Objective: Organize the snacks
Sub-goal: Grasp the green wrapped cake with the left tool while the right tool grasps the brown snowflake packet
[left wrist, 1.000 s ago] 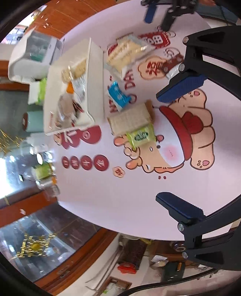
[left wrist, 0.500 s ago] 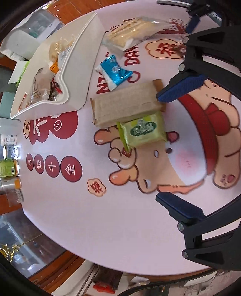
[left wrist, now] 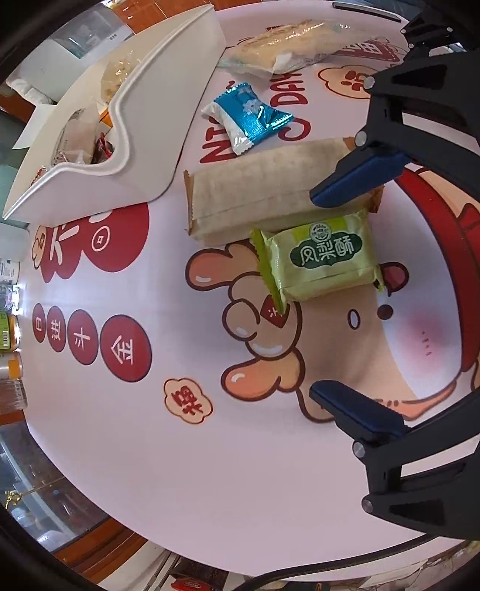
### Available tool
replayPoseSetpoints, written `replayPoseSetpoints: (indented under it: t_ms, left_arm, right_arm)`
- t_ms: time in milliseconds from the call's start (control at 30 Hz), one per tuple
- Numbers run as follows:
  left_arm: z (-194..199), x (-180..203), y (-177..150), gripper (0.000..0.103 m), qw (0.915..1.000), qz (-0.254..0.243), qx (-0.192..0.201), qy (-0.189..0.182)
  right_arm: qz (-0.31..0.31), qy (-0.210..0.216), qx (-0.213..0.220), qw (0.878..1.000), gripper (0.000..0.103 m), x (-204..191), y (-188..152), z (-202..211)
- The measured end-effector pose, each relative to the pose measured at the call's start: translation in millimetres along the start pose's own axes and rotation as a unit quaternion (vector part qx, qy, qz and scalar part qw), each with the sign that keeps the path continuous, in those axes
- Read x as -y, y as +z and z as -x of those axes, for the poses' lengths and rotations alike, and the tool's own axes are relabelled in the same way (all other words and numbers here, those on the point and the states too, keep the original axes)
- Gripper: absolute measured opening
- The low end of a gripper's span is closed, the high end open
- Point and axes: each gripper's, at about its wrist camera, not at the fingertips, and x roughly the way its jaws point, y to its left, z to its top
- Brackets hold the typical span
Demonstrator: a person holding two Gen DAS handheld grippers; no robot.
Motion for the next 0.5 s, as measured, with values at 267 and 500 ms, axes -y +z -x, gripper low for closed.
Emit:
replayPoseSetpoints:
  t_ms: [267,500]
  left_arm:
    - [0,-7,-9,0.075,0.9998,-0.01,0.016,0.01]
    - [9,-3,-21,0.036,0.9974,-0.052,0.037,0.034]
  right_arm:
    - [0.029,-0.012,0.012,0.999,0.043,-10,4,-1]
    - [0.048,-0.012,0.021,0.999,0.036,-16,1,1]
